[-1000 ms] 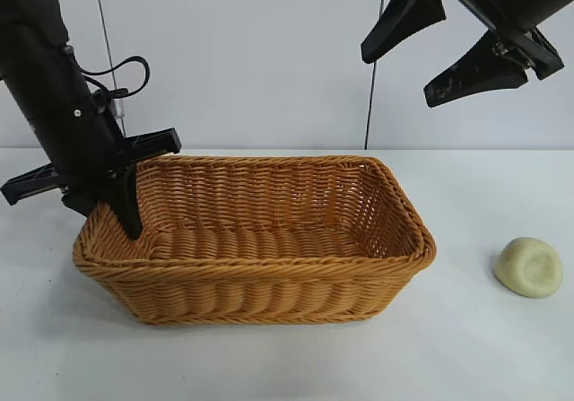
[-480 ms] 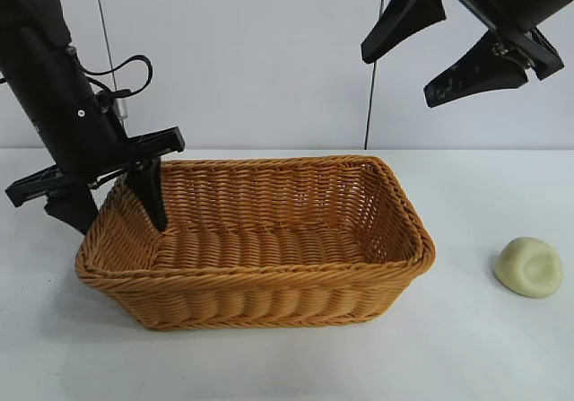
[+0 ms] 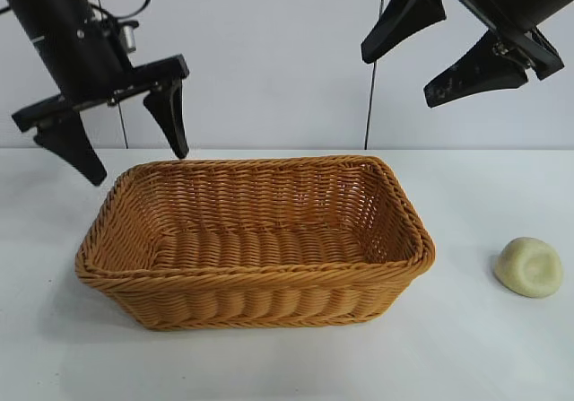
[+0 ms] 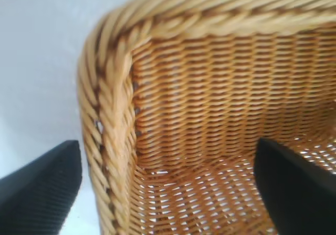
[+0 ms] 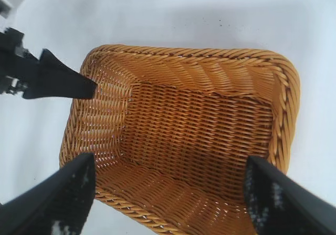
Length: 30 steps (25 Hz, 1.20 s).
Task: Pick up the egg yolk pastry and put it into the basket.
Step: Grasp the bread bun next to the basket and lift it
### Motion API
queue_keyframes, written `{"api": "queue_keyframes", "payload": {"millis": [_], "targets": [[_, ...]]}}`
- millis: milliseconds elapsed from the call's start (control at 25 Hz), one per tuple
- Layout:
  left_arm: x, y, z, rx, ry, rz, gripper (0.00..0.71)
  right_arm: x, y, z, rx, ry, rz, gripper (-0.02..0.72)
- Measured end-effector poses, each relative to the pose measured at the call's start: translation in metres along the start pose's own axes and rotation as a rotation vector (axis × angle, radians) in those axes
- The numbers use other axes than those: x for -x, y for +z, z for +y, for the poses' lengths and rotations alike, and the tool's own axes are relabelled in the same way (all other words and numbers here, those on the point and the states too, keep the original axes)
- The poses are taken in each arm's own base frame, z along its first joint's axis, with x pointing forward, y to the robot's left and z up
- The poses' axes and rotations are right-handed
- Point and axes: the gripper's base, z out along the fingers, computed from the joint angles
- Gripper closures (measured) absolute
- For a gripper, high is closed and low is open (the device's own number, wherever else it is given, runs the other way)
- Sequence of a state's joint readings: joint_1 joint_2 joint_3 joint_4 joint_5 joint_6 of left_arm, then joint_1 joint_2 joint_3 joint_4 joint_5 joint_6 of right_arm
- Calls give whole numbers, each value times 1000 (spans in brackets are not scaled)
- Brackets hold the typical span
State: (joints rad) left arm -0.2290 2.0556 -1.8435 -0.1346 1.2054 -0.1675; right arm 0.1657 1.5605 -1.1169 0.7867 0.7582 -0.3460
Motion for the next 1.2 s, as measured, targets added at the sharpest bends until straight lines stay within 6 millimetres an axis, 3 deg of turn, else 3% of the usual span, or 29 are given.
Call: {"api": "queue_keyframes", "payload": {"millis": [120, 440, 680, 920, 1200], "targets": [[4, -3, 19, 27, -33, -10, 66, 0, 0, 0, 0, 0, 0, 141], [13, -15, 94, 152, -145, -41, 66, 0, 0, 0, -2, -2, 1, 141], [6, -18, 107, 160, -149, -30, 66, 0, 0, 0, -2, -2, 1, 141], [-30, -46, 103, 170, -126, -16, 66, 0, 0, 0, -2, -2, 1, 141], [-105, -106, 93, 186, -101, -83, 66, 0, 0, 0, -2, -2, 1, 141]]}}
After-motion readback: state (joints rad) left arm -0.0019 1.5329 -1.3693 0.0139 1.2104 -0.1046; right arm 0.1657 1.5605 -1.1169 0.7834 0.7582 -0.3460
